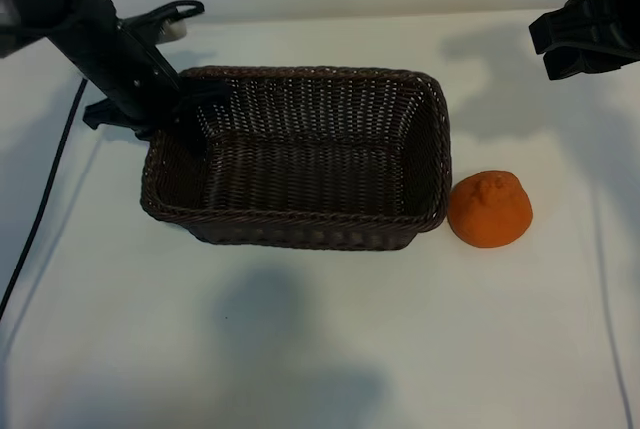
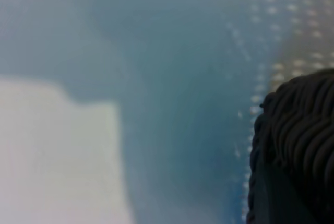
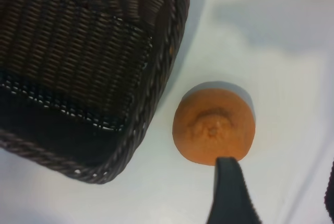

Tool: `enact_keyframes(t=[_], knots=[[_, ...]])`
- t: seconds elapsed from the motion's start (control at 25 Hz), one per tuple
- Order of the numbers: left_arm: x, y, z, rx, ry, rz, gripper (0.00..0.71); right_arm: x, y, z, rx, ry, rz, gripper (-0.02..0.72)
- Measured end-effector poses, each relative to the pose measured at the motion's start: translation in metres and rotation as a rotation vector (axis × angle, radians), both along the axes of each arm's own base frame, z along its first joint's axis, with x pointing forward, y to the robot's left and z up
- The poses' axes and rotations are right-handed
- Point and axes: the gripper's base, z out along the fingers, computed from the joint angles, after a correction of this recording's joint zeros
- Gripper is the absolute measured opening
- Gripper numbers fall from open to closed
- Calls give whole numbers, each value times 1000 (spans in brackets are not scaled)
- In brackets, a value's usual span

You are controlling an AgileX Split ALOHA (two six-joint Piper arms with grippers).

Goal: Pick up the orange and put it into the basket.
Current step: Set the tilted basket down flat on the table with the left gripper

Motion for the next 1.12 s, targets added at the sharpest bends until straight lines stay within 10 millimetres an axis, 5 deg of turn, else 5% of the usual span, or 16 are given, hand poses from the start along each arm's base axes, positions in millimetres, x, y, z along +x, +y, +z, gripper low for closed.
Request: enact_keyframes(t=[0.68,1.12], knots=[[10,-5,-18,-51,-22,62,160,0,0,0,0,-1,0,433],[16,-7,-13,-57,-28,30,160,0,0,0,0,-1,0,433]])
